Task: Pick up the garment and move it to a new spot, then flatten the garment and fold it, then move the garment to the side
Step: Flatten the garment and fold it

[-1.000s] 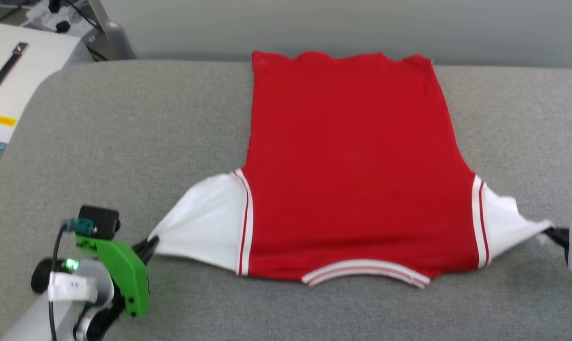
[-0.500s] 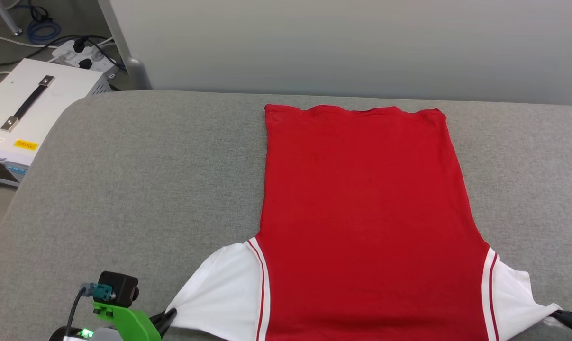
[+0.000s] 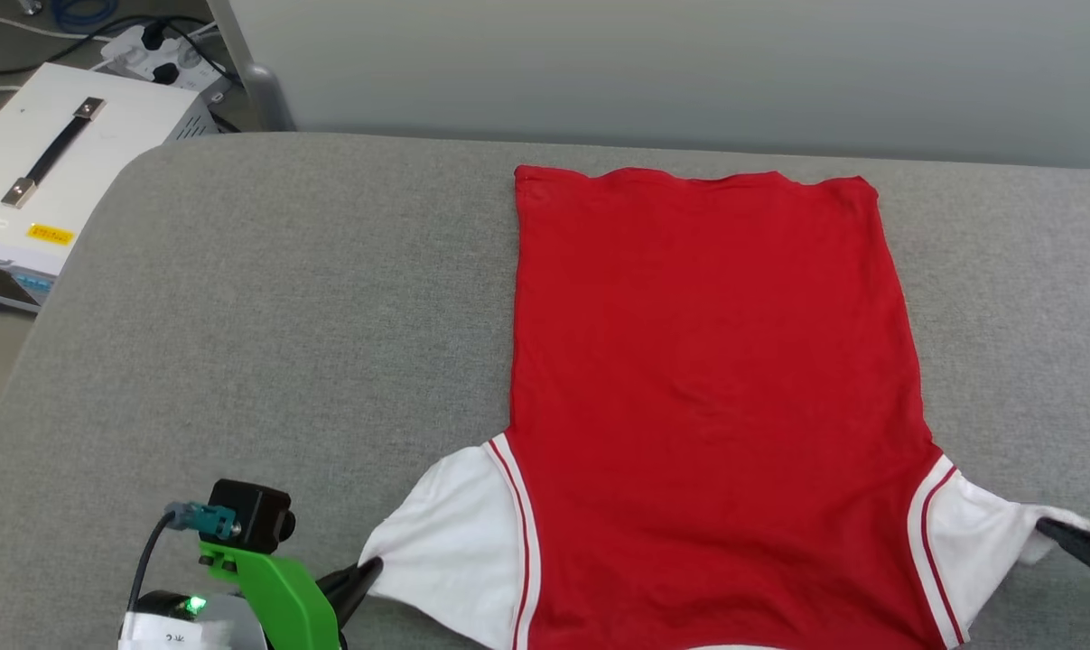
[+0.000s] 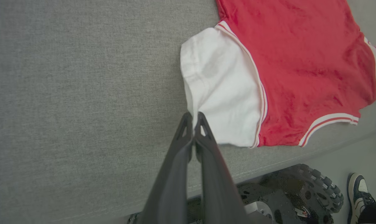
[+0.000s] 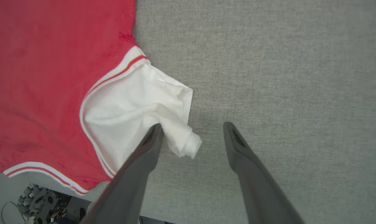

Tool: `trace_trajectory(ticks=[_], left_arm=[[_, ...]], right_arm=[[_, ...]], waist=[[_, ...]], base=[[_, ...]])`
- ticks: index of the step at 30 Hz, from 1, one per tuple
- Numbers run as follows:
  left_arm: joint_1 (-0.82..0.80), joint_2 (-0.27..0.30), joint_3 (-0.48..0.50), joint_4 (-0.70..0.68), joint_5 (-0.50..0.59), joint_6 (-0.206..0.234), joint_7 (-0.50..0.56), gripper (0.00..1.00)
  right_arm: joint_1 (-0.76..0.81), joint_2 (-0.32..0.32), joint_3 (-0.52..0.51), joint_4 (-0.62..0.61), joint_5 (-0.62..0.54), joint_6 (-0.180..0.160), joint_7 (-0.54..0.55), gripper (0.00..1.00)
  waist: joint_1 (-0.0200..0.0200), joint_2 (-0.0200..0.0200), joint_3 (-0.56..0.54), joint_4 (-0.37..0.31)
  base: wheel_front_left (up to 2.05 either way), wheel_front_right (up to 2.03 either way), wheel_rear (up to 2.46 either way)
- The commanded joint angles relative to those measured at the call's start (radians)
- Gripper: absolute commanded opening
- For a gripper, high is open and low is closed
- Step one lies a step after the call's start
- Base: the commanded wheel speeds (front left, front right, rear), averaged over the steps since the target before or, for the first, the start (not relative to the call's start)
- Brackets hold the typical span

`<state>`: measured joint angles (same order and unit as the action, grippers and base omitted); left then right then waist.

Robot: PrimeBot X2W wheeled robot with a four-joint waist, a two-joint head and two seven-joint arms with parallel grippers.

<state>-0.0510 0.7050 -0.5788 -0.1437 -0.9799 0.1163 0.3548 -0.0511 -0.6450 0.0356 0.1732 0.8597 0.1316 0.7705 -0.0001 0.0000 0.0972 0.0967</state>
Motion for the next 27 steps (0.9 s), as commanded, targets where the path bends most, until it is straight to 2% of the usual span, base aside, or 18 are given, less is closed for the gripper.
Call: trace_trajectory(ticks=[1, 9, 14, 18, 27], left_arm=[[0.01, 0.013, -0.001, -0.03, 0.003, 0.011, 0.014, 0.0], [-0.004, 0.035, -0.01, -0.197, 0.027, 0.063, 0.064, 0.0], [-0.025, 0.042, -0.018, -0.281, 0.045, 0.063, 0.08, 0.0], [-0.054, 0.031, -0.026, -0.331, 0.068, 0.057, 0.078, 0.0], [-0.108, -0.004, -0.05, -0.358, 0.107, 0.036, 0.067, 0.0]], right_arm=[[-0.033, 0.012, -0.026, -0.022, -0.009, -0.001, 0.023, 1.0], [-0.223, 0.058, -0.138, -0.144, -0.084, -0.001, 0.169, 1.0], [-0.381, 0.093, -0.177, -0.162, -0.141, -0.001, 0.277, 1.0], [-0.531, 0.103, -0.191, -0.134, -0.211, -0.001, 0.348, 1.0], [-0.792, 0.076, -0.15, 0.004, -0.348, -0.001, 0.393, 1.0]], waist=[[0.0001, 0.0, 0.042, 0.014], [0.0001, 0.0, 0.179, 0.08], [0.0001, 0.0, 0.265, 0.132], [0.0001, 0.0, 0.344, 0.178], [0.0001, 0.0, 0.449, 0.26]], base=[[0.0, 0.0, 0.0], [0.0, 0.0, 0.0], [0.0, 0.0, 0.0], [0.0, 0.0, 0.0], [0.0, 0.0, 0.0]])
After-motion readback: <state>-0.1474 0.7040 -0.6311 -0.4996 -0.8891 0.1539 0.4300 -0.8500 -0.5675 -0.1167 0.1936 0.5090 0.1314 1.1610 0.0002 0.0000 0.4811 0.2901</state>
